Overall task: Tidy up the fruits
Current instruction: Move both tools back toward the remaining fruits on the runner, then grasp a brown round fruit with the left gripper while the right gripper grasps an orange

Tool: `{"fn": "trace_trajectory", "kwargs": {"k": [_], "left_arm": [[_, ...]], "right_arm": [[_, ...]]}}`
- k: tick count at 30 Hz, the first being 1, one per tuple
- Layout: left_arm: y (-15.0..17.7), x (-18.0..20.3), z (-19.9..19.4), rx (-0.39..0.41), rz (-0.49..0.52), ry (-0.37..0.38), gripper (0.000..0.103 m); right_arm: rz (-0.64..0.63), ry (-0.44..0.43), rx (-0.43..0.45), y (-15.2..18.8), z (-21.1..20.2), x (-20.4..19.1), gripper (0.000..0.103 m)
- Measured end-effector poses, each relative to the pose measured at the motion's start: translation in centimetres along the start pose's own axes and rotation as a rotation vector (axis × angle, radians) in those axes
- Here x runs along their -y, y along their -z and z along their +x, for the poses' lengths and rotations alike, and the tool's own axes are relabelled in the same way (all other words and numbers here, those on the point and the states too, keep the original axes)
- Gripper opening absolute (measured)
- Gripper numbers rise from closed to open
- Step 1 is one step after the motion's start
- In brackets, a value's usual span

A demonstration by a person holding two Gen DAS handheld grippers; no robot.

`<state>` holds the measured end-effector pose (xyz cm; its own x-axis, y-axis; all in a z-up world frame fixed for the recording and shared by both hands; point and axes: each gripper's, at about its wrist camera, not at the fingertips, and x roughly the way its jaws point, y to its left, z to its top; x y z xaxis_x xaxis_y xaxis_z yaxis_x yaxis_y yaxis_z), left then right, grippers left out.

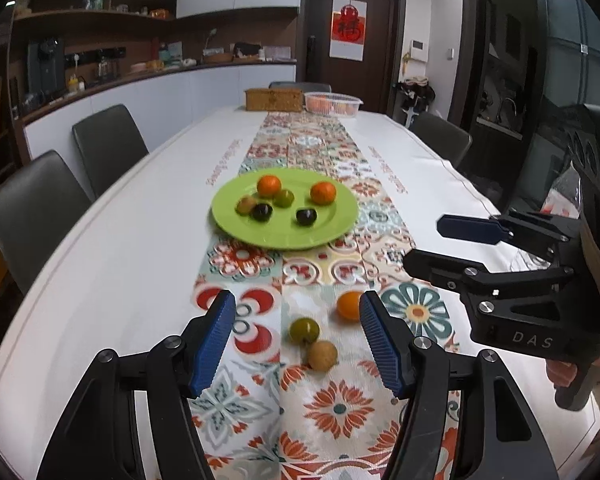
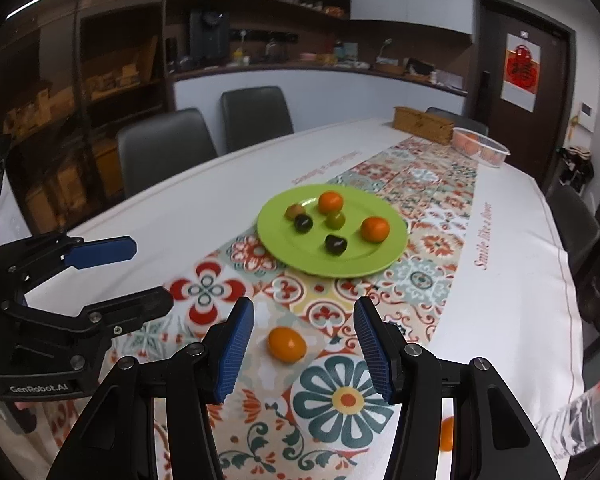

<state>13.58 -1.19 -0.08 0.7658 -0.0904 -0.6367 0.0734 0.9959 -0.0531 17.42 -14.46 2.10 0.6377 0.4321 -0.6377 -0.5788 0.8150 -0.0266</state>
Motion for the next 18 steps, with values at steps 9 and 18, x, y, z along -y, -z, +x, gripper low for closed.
{"fn": "trace_trajectory", "kwargs": {"k": [9,18], "left_arm": [[2.5,0.7,2.5,-0.07,0.023,0.023,0.063],[3.6,0.6,4.6,-0.133,0.023,0.027,0.062]], "right_arm": [[-0.051,-0.066,-0.068,1.5,2.8,0.0,0.053],[-0.089,-0.096,-0.142,3.0,5.7,0.0,0.053]]}}
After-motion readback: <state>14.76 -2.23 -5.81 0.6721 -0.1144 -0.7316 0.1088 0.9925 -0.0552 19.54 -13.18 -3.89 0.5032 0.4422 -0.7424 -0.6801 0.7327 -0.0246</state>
